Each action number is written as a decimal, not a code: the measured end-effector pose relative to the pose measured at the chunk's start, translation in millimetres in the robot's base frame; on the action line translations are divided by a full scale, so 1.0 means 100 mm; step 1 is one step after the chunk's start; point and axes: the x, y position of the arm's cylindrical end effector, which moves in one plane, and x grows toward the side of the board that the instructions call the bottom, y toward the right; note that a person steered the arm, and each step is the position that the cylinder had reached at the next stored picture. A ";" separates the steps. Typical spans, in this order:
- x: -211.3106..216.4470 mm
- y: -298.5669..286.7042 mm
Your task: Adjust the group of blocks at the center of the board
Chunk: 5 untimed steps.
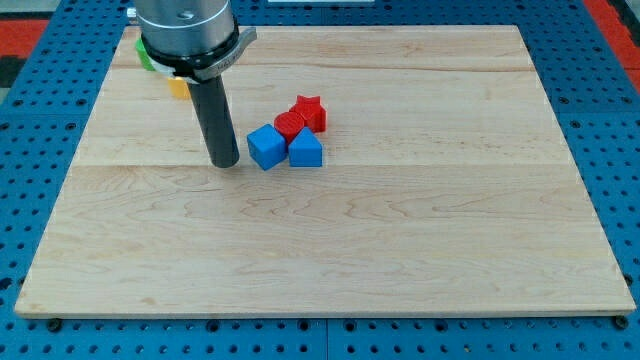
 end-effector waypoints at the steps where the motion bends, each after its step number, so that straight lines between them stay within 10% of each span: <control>1: -0.07 0.00; 5: -0.11 -0.12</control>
